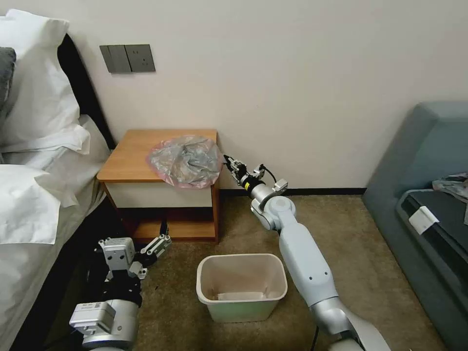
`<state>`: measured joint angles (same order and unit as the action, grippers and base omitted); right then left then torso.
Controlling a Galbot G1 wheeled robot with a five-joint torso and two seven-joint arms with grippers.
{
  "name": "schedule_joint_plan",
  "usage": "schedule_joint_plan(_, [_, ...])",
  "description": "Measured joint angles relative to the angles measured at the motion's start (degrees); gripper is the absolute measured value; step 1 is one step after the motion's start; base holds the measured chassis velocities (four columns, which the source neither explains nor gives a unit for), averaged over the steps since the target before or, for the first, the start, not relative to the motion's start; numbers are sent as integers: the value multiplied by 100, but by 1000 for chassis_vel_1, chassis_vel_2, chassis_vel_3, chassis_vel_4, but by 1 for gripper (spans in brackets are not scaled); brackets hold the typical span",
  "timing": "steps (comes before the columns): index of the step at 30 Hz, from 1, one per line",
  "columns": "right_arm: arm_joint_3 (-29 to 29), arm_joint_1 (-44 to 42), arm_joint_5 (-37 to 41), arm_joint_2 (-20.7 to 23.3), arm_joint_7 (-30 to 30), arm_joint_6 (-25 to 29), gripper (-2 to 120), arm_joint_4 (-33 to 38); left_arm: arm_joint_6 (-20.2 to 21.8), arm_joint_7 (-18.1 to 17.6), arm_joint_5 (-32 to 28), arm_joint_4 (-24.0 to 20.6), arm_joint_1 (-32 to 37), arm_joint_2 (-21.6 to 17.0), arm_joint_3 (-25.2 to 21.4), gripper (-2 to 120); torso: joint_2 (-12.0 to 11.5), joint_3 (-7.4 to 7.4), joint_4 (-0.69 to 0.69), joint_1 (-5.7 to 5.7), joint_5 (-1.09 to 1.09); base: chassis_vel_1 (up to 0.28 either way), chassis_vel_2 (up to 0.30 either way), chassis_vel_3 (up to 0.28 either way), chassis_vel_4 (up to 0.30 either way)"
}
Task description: Pick up the garbage bag from the table and place it over the trash can.
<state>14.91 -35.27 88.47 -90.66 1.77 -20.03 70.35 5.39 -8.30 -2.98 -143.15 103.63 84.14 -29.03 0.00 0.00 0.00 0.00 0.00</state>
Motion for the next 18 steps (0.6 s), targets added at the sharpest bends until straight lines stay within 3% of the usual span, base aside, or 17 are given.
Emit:
schedule_joint_plan(3, [14,9,-3,5,-6,0,0,-5,-16,5,24,33,-2,7,0,100,0,0,0,0,0,0,0,0,0])
schedule_joint_plan(7, [21,-15,-18,15,-36,7,0,53,-46,9,57,74,-12,21,1,100,0,0,0,0,0,0,0,0,0])
schedule_joint_plan(18, [0,-1031,440,361,-972,224,0,1955,-81,17,71,187,-109,106,43,100,0,0,-1,0,1,0,0,0,0])
